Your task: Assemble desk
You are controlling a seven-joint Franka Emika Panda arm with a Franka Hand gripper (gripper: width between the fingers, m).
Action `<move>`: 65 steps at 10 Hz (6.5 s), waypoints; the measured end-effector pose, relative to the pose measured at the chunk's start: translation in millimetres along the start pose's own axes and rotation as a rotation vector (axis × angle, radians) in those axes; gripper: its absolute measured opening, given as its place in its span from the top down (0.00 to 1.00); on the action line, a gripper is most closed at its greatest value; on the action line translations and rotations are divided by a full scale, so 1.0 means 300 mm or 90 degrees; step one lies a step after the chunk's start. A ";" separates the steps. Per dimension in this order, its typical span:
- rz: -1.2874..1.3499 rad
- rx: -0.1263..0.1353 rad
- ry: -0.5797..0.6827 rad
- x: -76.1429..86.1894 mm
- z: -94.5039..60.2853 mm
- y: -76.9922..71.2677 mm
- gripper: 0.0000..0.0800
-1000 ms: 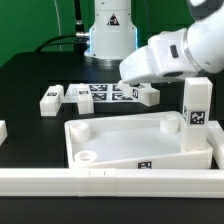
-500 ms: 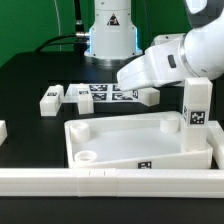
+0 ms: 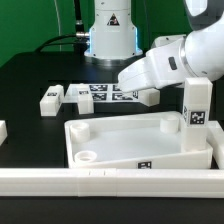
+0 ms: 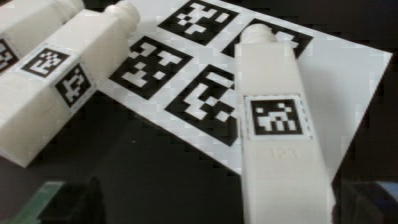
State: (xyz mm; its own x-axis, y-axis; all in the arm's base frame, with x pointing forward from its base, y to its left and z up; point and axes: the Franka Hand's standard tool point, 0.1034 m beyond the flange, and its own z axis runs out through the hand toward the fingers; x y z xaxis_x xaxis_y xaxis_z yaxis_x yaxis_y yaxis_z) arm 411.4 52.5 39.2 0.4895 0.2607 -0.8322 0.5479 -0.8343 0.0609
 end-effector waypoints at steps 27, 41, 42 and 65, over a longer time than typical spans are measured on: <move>0.055 0.068 -0.095 -0.008 0.048 0.063 0.19; 0.064 0.103 -0.124 -0.030 0.052 0.029 0.19; 0.059 0.104 -0.123 -0.030 0.051 0.028 0.19; -0.048 0.125 -0.009 0.066 0.100 -0.040 0.64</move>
Offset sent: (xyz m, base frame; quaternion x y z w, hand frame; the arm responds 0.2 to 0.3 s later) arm -0.0045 0.0030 -0.0066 0.0073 0.0085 0.0024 0.9999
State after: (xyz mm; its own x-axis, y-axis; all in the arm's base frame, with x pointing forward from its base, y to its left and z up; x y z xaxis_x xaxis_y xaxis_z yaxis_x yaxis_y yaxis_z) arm 394.0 53.1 5.4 0.4425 0.3199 -0.8378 0.4386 -0.8921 -0.1090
